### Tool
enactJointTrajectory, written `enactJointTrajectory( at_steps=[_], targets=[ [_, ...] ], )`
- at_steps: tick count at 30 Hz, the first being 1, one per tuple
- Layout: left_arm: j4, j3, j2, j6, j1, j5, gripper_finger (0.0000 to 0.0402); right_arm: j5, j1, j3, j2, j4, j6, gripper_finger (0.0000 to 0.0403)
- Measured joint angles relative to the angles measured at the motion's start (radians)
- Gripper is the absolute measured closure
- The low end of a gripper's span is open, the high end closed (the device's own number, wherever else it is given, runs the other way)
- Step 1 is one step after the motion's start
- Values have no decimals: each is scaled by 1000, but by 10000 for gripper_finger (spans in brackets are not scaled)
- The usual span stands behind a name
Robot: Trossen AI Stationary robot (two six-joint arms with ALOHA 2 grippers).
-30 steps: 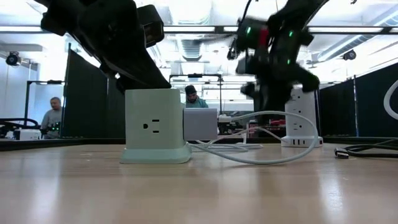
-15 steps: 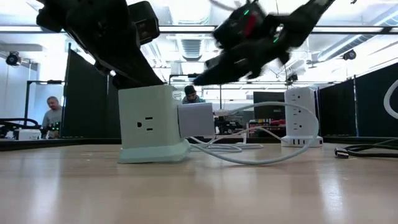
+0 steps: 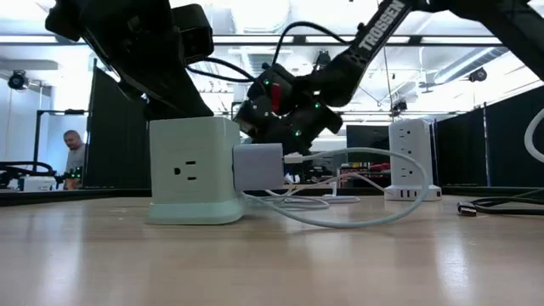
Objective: Insert USB
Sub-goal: Adjust the cables on the table
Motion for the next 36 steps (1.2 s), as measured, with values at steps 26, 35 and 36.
enactJointTrajectory(
  at_steps=[26,35,36],
  targets=[
    [-11,0,7,-5,-2,-8,128,466,-113,-1,-191,-598,-128,403],
    [-65,-7,-65,36,13,-35,128,429,-109,-1,-296,-647,-139,403],
    [-78,-8,-81,39,13,-39,128,435,-109,-2,-319,-657,-139,403]
  ],
)
